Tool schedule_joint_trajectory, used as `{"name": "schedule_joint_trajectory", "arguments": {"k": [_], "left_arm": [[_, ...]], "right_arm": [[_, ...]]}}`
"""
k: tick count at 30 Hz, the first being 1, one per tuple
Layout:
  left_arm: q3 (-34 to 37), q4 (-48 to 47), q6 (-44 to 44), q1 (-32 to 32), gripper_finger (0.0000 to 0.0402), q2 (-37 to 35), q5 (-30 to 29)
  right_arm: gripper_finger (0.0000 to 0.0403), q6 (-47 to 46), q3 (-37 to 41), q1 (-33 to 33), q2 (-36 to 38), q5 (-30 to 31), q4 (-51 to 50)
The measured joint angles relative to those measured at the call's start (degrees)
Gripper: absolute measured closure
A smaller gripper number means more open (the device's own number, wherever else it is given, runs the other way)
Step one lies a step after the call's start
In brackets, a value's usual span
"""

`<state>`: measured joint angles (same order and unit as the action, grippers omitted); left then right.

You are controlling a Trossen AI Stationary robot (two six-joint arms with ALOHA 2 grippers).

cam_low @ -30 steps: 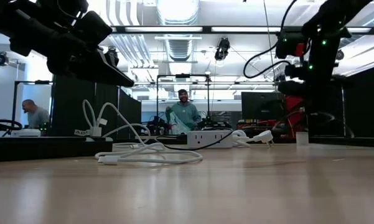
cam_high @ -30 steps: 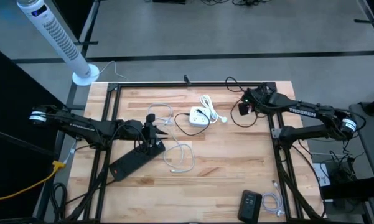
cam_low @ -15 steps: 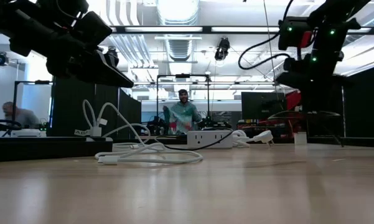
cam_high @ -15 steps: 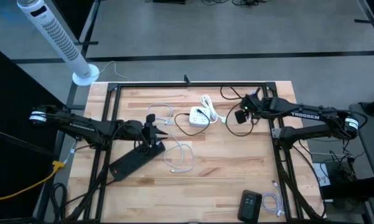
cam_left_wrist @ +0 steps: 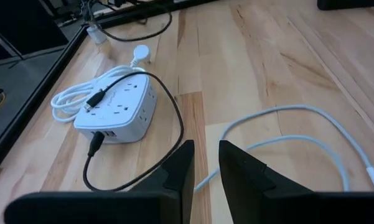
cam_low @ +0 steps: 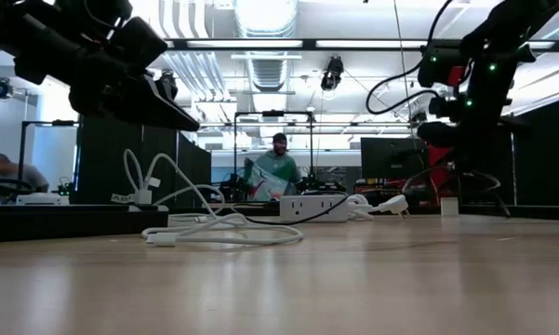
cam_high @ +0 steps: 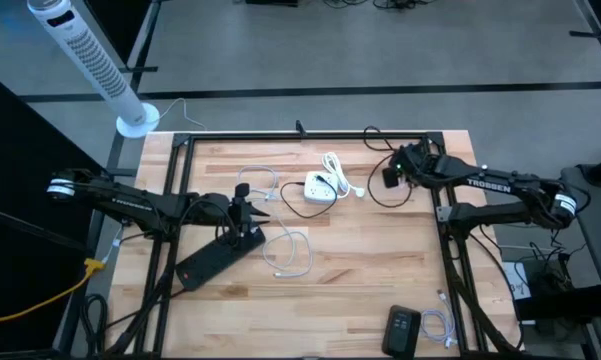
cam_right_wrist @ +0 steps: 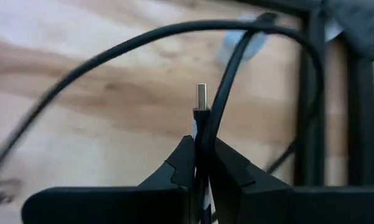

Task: Insert USB
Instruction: Insert the black charger cable into the white charger adapter

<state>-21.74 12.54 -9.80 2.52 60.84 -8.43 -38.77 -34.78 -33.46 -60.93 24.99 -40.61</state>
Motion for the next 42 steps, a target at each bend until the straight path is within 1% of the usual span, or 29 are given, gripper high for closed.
{"name": "schedule_joint_trajectory", "arguments": {"k": [3, 6, 8, 10, 14, 16, 18, 20, 24, 29, 31, 34, 36, 38, 40, 42], "left_arm": [[0.00, -0.36, 0.00, 0.00, 0.0338, 0.00, 0.01], [0.00, -0.44, 0.00, 0.00, 0.0338, 0.00, 0.00], [0.00, -0.45, 0.01, 0.00, 0.0338, 0.00, 0.01], [0.00, -0.46, 0.02, 0.00, 0.0338, 0.00, 0.01], [0.00, -0.44, 0.09, 0.00, 0.0338, 0.00, -0.01], [0.00, -0.37, 0.26, 0.00, 0.0338, 0.00, -0.01], [0.00, -0.34, 0.26, 0.00, 0.0338, 0.00, -0.01], [0.00, 0.08, 0.23, 0.00, 0.0338, 0.00, -0.01], [0.00, 0.08, 0.26, 0.00, 0.0338, 0.00, -0.01], [0.00, -1.97, 1.50, 0.02, 0.0338, 0.00, 0.00], [0.02, -2.74, 1.53, 0.02, 0.0338, 0.00, -0.01], [0.02, -2.88, 1.63, 0.02, 0.0338, 0.02, 0.01], [0.02, -2.87, 1.75, 0.02, 0.0338, 0.04, 0.01], [0.02, -2.89, 2.04, 0.02, 0.0338, 0.04, 0.01], [0.02, -2.91, 2.64, 0.02, 0.0338, 0.04, 0.01], [0.02, -3.06, 2.81, 0.02, 0.0338, 0.04, 0.03]], "right_arm": [[0.0386, -0.18, 0.64, -0.58, 0.00, -7.64, 0.70], [0.0386, -0.21, 0.65, 0.40, 0.05, -14.56, 1.07], [0.0386, -0.21, 0.65, 1.69, 0.65, -16.01, 1.03], [0.0386, -0.23, 0.65, 2.63, 1.69, -14.24, 0.67], [0.0386, -2.00, 0.65, 2.77, 4.62, -5.50, -2.20], [0.0386, -4.09, 0.65, 2.67, 5.73, -0.63, -5.16], [0.0386, -6.74, 0.68, 2.24, 6.07, 2.82, -6.77], [0.0386, -8.10, 1.48, 1.58, 5.98, 3.30, -4.31], [0.0386, -6.69, 3.61, 0.75, 4.49, 3.31, 4.44], [0.0386, -7.62, 5.31, -1.13, 2.37, 5.52, 7.79], [0.0386, -7.26, 6.06, -1.65, 1.57, 4.38, 9.40], [0.0386, -4.69, 6.90, -1.72, 0.93, 1.11, 13.85], [0.0386, -2.71, 7.05, -1.70, 0.81, 0.50, 16.40], [0.0386, -1.70, 7.05, -1.75, 0.81, 1.35, 17.57], [0.0386, -1.50, 7.07, -1.83, 0.81, 3.48, 17.44], [0.0386, -2.63, 7.07, -1.83, 0.81, 5.00, 17.26]]}}
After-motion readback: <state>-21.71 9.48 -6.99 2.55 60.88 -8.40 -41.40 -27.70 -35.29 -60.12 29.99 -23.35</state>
